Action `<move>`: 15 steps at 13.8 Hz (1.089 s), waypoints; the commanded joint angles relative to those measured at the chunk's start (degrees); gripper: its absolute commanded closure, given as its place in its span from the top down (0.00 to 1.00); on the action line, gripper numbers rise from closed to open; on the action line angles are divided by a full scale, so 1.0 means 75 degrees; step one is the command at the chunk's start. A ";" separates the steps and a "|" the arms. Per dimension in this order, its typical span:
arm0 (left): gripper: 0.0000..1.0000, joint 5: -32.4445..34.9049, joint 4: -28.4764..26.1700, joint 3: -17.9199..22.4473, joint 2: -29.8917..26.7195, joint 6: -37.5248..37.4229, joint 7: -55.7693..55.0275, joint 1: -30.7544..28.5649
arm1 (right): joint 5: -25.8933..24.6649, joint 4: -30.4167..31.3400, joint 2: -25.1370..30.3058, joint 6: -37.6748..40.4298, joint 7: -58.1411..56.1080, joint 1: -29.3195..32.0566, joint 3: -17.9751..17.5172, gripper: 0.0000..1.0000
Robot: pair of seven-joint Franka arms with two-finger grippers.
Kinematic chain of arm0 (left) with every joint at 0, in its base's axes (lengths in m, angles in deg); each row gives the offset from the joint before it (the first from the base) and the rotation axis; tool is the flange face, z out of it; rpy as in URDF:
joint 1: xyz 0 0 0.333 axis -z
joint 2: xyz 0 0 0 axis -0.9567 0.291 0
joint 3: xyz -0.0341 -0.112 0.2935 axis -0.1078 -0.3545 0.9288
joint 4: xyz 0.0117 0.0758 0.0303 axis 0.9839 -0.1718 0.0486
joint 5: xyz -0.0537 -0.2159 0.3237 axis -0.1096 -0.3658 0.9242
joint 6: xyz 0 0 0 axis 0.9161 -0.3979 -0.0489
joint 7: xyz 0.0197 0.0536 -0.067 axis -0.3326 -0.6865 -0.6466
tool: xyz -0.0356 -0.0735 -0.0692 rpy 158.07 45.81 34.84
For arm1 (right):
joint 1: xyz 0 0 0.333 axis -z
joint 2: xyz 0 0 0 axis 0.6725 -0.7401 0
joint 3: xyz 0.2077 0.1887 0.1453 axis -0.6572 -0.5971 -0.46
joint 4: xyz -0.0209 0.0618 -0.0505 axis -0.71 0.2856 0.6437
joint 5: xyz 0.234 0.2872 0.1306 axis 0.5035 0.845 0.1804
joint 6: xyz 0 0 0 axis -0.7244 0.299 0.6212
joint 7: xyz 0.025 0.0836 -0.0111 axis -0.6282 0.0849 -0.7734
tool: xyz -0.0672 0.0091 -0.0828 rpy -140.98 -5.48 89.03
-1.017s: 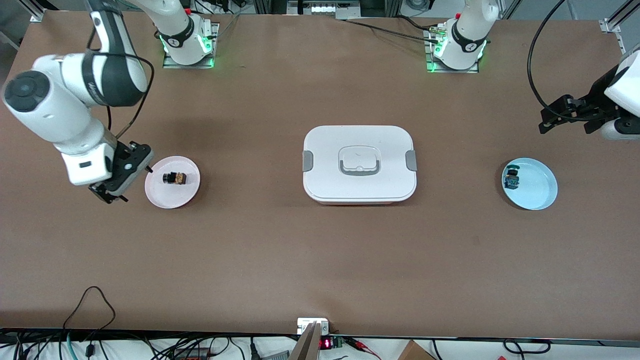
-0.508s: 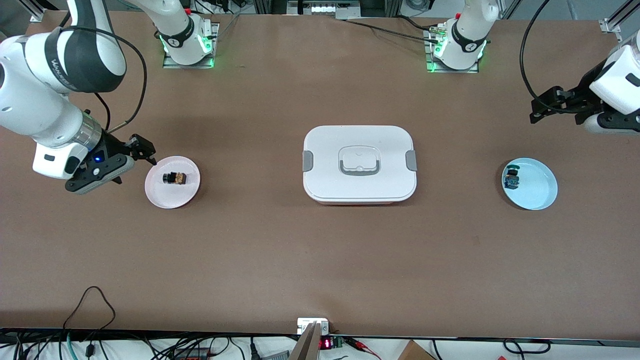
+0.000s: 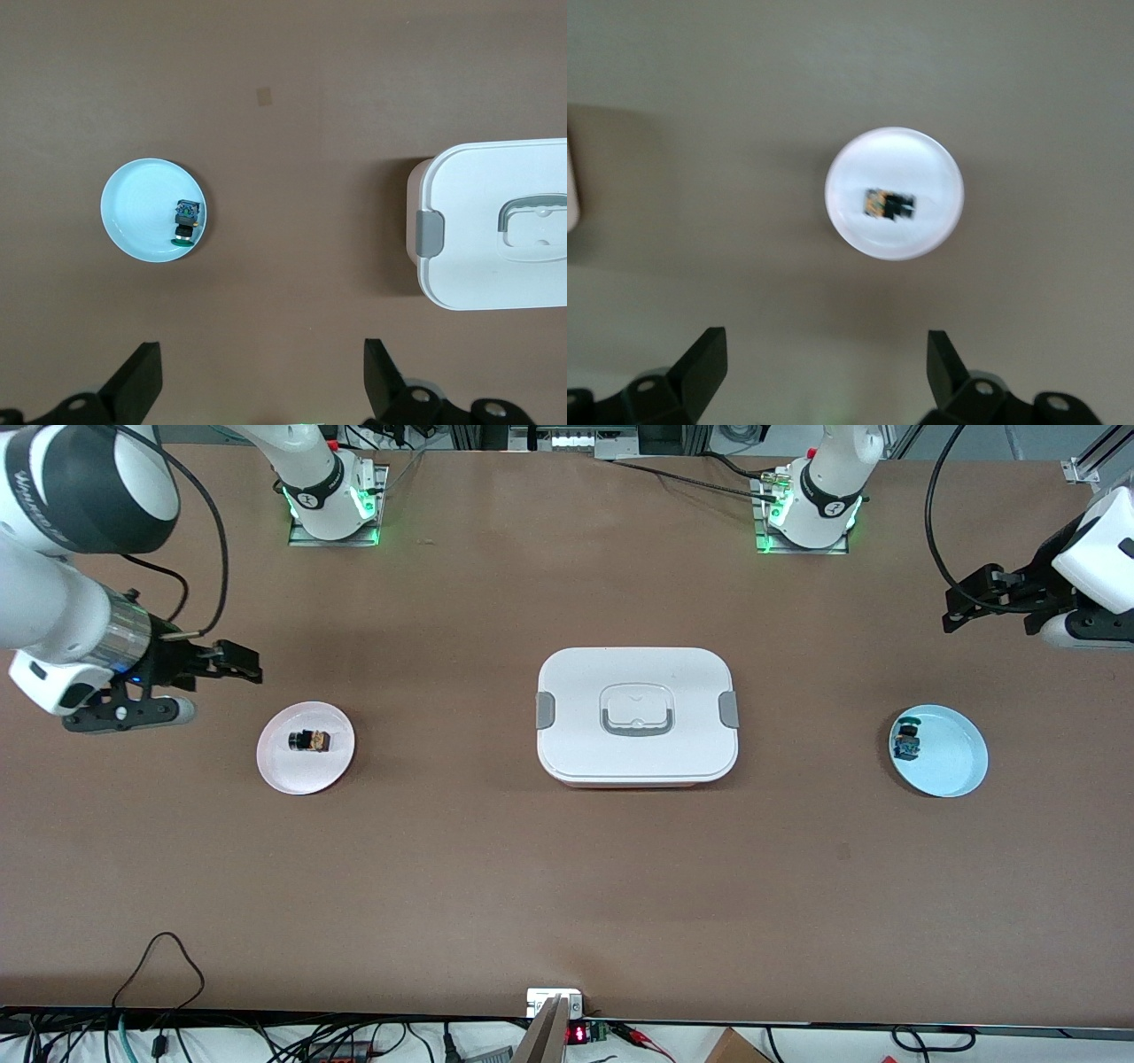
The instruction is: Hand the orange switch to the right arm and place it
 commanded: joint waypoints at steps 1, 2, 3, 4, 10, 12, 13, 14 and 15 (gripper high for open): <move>1.00 -0.0103 0.0187 -0.0056 0.0032 -0.0190 -0.0058 -0.0020 | -0.0385 -0.0423 -0.0155 0.0337 0.0012 0.0676 -0.0131 1.00; 1.00 -0.0103 0.0187 -0.0102 0.0020 -0.0202 -0.0059 -0.0009 | -0.0304 -0.0400 -0.0143 0.0150 0.0047 0.0980 -0.0154 1.00; 1.00 -0.0091 0.0199 -0.0149 0.0031 -0.0202 -0.0059 -0.0020 | -0.0245 -0.0365 -0.0131 -0.0386 0.0001 0.1180 -0.0236 1.00; 1.00 -0.0091 0.0199 -0.0161 0.0032 -0.0202 -0.0047 -0.0009 | -0.0303 -0.0353 -0.0131 -0.0611 0.0024 0.1287 -0.0387 1.00; 1.00 -0.0091 0.0199 -0.0185 0.0020 -0.0214 0.0023 0.0015 | -0.0479 -0.0995 -0.0271 0.0428 0.0106 0.1922 -0.1162 1.00; 1.00 -0.0079 0.0199 -0.0254 0.0008 -0.0214 0.0024 0.0015 | -0.0584 -0.1242 -0.0458 0.0336 0.0036 0.1839 -0.1162 1.00; 1.00 -0.0021 0.0199 -0.0325 0.0008 -0.0214 0.0024 0.0003 | -0.0631 -0.1243 -0.0448 0.0301 0.0059 0.1816 -0.1162 1.00; 1.00 -0.0021 0.0187 -0.0325 0.0008 -0.0226 0.0023 0.0003 | -0.0724 -0.1104 -0.0401 0.0184 0.0082 0.1792 -0.1162 1.00; 1.00 -0.0021 0.0187 -0.0325 0.0008 -0.0237 0.0012 0.0003 | -0.0725 -0.0813 -0.0285 -0.0014 0.0094 0.1803 -0.1162 1.00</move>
